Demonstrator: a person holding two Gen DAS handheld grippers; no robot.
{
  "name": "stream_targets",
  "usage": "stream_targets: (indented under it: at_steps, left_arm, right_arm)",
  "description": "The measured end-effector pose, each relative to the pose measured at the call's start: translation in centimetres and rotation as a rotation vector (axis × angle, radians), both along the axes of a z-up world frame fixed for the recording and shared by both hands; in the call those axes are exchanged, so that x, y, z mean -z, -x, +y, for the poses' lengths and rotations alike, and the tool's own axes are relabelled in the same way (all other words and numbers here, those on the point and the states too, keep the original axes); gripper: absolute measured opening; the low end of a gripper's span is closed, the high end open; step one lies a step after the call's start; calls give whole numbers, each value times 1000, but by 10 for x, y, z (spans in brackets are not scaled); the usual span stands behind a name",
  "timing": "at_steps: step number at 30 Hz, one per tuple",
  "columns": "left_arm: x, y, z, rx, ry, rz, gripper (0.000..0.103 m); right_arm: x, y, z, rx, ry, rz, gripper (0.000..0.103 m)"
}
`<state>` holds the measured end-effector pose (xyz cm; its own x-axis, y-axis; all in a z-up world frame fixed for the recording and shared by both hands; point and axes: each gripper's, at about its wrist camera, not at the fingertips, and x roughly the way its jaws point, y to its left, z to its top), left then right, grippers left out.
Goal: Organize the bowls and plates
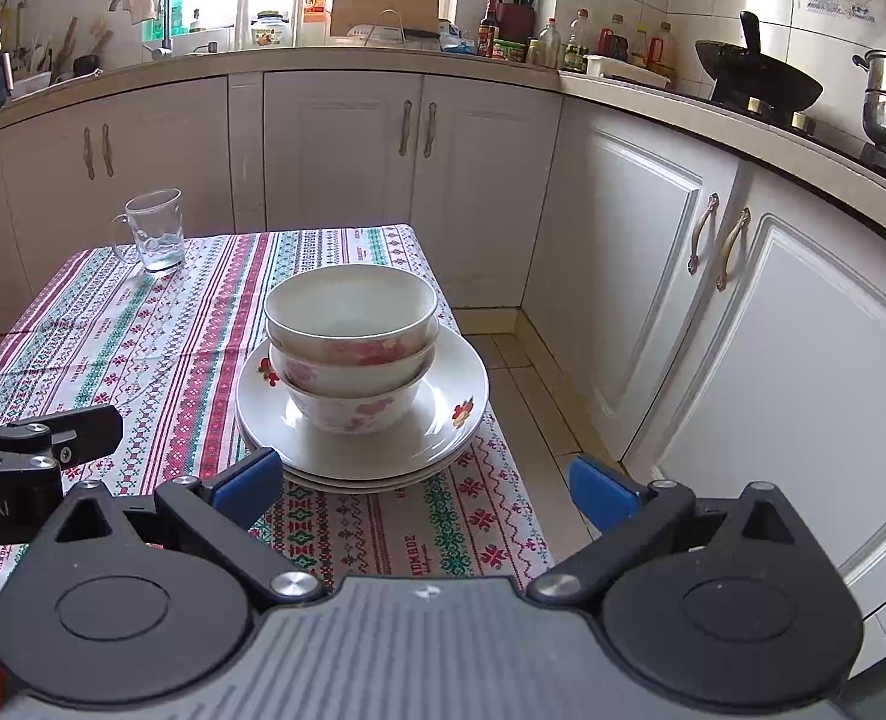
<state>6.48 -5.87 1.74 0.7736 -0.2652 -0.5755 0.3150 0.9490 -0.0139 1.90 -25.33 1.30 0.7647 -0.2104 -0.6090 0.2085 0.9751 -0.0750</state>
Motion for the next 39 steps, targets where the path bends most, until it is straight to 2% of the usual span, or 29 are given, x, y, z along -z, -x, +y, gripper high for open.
stream_targets:
  at_steps: [39]
  left_arm:
    - [-1,0,-1,-18,-3,5,101]
  right_arm:
    - [-4,2,1,20,17,-8,103]
